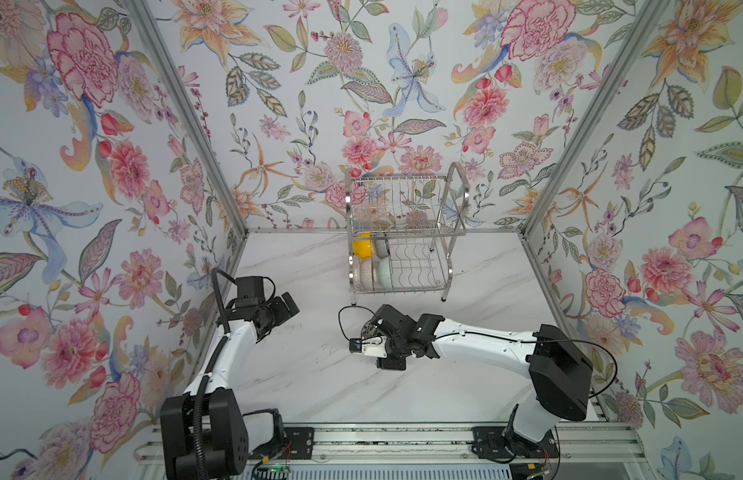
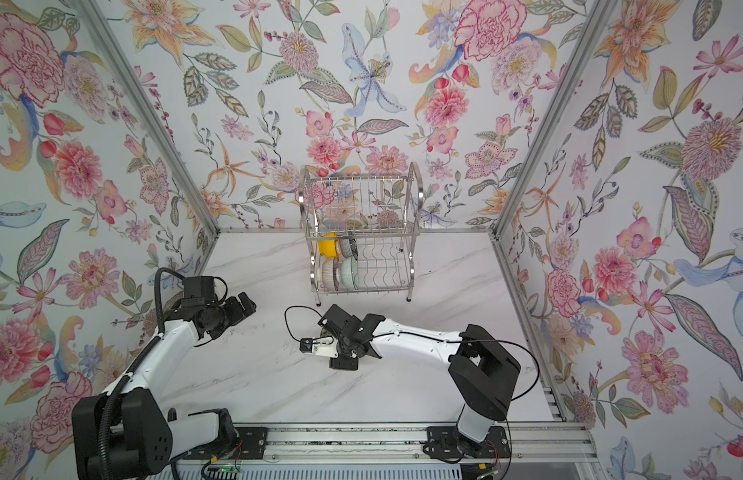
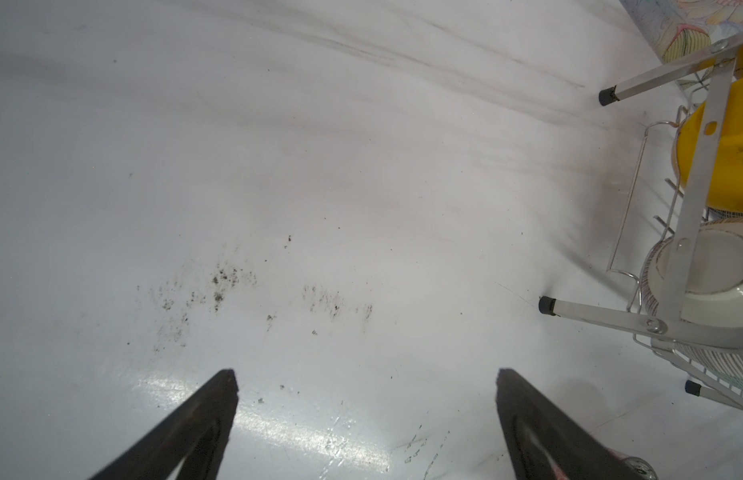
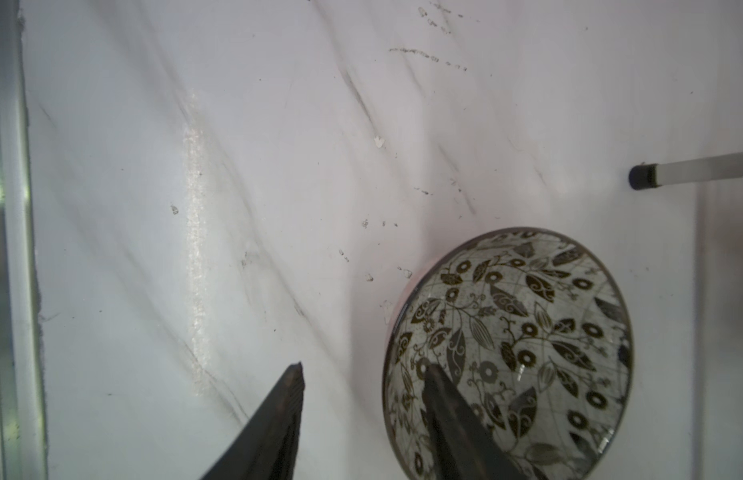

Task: Load the bowls into the dish rack
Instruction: 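Close the right gripper on the leaf-patterned bowl rim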

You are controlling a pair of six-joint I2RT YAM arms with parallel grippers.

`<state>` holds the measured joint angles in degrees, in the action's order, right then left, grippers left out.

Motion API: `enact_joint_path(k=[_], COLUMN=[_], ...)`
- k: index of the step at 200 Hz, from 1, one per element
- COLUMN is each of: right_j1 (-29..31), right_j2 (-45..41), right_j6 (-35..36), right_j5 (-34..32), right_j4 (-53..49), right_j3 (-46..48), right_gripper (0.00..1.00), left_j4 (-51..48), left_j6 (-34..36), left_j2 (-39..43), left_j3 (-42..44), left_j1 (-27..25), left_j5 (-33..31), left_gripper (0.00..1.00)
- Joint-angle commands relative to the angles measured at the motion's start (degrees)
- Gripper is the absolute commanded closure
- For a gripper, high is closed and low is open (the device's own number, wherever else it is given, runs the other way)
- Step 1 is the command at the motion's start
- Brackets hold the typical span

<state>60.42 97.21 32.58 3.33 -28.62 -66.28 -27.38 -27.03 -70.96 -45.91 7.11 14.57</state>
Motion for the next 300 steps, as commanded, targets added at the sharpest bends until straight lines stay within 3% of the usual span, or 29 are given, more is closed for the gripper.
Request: enact_joint_path(k=[1,104,187,300], right_j1=[0.59,2.11,2.67,2.05], right_j2=[2.40,9.70,12.41,12.39], right_j6=[-1.30,-4.23,-4.72,-5.54], right_j5=[-2.86,-10.94,-11.70,-11.14], right_j4=[-4.04,-10.23,-12.19,-13.92], right_j3=[-2.72,-9.72,-12.71,-14.64], right_gripper=[0.52,0.65,0.73,0.92], left_j4=[-1.01,-1.01,-0.84,-0.05], left_j6=[0.34,0.39,0.57,1.51], left_j2=[-0.41,-1.11,-1.07,-0.69], left_j3=[-1.43,-1.55,-1.57,-1.42], left_j1=[0.26,0.27,0.25,0.17], left_j5=[-0.03,0.70,1.49,4.51], left_gripper=[0.01,0.01,0.01,0.01])
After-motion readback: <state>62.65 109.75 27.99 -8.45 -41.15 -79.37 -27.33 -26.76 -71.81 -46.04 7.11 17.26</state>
